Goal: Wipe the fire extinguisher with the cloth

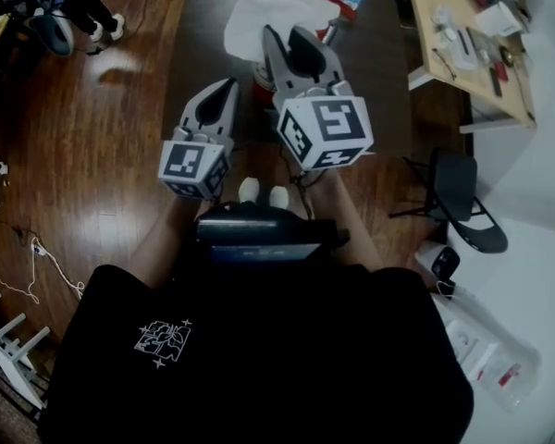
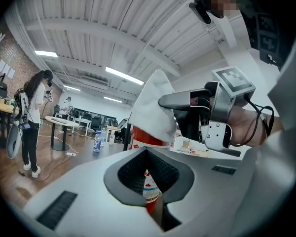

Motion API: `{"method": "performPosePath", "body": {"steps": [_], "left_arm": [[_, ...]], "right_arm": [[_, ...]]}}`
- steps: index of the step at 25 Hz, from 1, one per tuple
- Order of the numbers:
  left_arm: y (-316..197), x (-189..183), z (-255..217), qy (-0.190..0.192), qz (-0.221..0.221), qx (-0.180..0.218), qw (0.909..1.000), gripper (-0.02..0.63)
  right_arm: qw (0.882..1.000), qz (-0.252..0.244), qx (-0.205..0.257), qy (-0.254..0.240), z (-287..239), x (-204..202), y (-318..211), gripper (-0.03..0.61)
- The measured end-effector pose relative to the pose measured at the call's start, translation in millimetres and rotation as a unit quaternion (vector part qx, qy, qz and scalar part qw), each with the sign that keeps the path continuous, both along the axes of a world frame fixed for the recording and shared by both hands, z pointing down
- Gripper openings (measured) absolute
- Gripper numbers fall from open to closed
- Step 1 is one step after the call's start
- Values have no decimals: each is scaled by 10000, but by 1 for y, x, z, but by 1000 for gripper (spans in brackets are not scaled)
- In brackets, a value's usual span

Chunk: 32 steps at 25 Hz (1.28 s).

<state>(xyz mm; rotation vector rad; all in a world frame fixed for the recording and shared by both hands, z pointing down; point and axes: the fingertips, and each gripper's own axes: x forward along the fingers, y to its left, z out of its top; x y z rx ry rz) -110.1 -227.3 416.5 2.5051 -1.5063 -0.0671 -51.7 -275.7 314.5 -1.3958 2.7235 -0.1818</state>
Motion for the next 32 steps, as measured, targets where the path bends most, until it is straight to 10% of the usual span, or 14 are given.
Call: {"method": "performPosePath", "body": {"steps": [16, 21, 27, 32], "left_arm": [[2, -3, 3, -115, 281, -19, 9995, 0], [-1, 2, 4, -98, 358, -15, 9993, 0], [-7, 12, 0, -44, 412, 25, 9991, 0], [-11, 23, 0, -56, 375, 0, 9993, 0]], "right_arm": [[9787, -169, -2016, 346, 231, 17, 24, 100], [9881, -612, -1200, -742, 154, 47, 43, 100], [9888, 182, -116, -1476, 33, 146, 10, 100], [9792, 291, -312, -1984, 14, 169, -43, 98]]}}
